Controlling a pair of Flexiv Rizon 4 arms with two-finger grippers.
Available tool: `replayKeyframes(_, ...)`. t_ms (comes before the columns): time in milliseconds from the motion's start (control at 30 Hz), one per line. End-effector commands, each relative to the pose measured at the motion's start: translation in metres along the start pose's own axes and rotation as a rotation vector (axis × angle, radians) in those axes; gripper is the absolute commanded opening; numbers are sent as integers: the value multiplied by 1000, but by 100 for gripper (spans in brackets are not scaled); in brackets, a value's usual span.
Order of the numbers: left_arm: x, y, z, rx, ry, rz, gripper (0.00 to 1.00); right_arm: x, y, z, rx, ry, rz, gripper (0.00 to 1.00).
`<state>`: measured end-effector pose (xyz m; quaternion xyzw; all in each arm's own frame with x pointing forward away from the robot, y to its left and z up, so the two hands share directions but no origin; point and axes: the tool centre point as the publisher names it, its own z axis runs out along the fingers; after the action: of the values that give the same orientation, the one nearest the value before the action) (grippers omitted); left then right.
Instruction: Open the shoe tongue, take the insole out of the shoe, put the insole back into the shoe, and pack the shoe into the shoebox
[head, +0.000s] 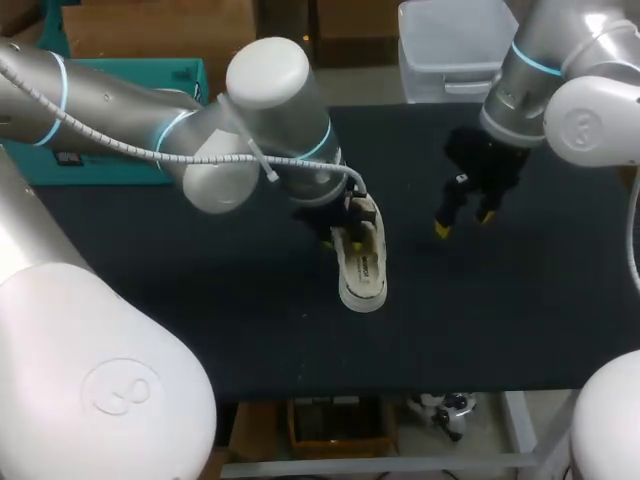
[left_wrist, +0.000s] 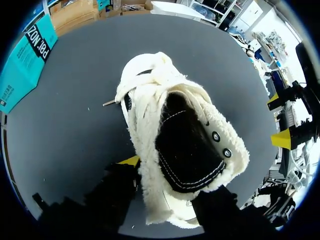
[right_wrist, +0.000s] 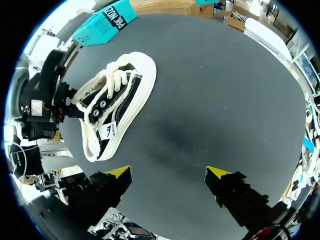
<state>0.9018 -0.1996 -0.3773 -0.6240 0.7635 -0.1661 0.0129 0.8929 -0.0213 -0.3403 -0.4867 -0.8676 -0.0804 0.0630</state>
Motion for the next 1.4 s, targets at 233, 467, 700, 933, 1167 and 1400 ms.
replayKeyframes(233, 6, -1, -6, 13, -24, 1, 32, -1, 0, 3, -4, -1, 4, 100)
replayKeyframes(467, 7, 5, -8, -6, -25, 3, 57, -1, 2, 4, 7, -2, 17, 100)
replayKeyframes(700, 3, 7, -14, -9, -27, -14, 60, -1, 3, 5, 16, -2, 27, 100)
replayKeyframes(933, 1, 5, -20, 5, -26, -35, 13, -2, 5, 6, 25, -6, 33, 100)
replayKeyframes(1167, 2, 6, -23, 11, -26, -27, 0, -2, 2, 6, 20, -13, 37, 100)
replayKeyframes(1400, 1, 11, -35, 24, -1, 23, 0, 5, -2, 2, -2, -38, -6, 100)
